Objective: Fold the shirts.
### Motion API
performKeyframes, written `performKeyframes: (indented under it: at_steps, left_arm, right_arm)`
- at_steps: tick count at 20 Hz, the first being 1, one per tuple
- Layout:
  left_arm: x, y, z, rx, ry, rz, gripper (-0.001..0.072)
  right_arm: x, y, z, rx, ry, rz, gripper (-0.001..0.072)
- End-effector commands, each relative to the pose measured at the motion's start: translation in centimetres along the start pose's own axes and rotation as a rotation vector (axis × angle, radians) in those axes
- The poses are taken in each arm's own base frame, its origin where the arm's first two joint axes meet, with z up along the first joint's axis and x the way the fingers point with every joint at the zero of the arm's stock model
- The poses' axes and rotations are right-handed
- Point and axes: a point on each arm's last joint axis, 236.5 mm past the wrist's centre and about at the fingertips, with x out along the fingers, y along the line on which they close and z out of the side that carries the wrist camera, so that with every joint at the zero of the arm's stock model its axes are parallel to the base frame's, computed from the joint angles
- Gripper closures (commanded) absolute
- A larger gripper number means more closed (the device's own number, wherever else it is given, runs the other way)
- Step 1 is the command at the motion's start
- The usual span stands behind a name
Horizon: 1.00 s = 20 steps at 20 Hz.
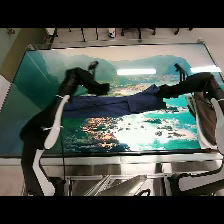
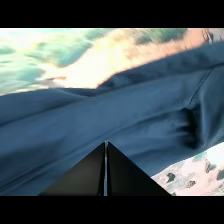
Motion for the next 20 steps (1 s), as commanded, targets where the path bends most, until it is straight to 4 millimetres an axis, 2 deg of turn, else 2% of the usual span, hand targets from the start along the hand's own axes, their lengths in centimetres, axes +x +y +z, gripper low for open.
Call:
performKeyframes:
  at_steps: [1, 4, 5, 7, 9, 11, 12, 14, 16, 17, 18, 20]
  left_arm:
    - [8.3, -5.9, -4.2, 0.104, 0.079, -0.033, 0.0696]
    - [11.4, -9.6, -6.0, 0.173, 0.110, -0.061, 0.0696]
    - [12.1, -10.3, -6.2, 0.183, 0.103, -0.067, 0.0696]
    - [12.8, -10.6, -6.6, 0.168, 0.092, -0.069, 0.0697]
    - [12.8, -11.2, -6.9, 0.115, 0.110, -0.120, 0.0697]
    - [10.9, -12.6, -5.6, 0.058, 0.088, -0.204, 0.0697]
    - [8.8, -13.1, -4.3, 0.054, 0.061, -0.242, 0.0697]
    - [2.3, -12.5, -1.2, 0.063, -0.002, -0.270, 0.0697]
    - [-6.3, -9.7, 1.1, 0.058, -0.053, -0.265, 0.0697]
    - [-11.4, -7.7, 1.8, 0.045, -0.088, -0.252, 0.0697]
    - [-16.1, -5.8, 2.3, 0.033, -0.134, -0.236, 0.0697]
    - [-26.2, -2.3, 2.6, 0.000, -0.277, -0.186, 0.0697]
  right_arm:
    - [-4.7, 4.6, 1.9, -0.074, -0.055, 0.016, 0.0697]
    - [-7.3, 8.1, 2.2, -0.141, -0.057, 0.038, 0.0697]
    - [-8.1, 8.9, 2.3, -0.162, -0.064, 0.039, 0.0697]
    - [-9.0, 9.7, 2.3, -0.171, -0.079, 0.036, 0.0697]
    - [-9.3, 10.0, 2.1, -0.178, -0.077, 0.038, 0.0696]
    - [-9.3, 10.1, 1.9, -0.180, -0.069, 0.040, 0.0697]
    - [-9.3, 10.1, 1.9, -0.176, -0.070, 0.040, 0.0697]
    - [-9.3, 10.2, 1.9, -0.165, -0.069, 0.041, 0.0696]
    - [-9.1, 10.8, 1.8, -0.150, -0.063, 0.058, 0.0697]
    - [-8.6, 11.7, 1.6, -0.157, -0.056, 0.075, 0.0696]
    - [-7.8, 12.9, 1.6, -0.173, -0.054, 0.085, 0.0697]
    - [-5.1, 16.6, 2.0, -0.211, -0.072, 0.117, 0.0696]
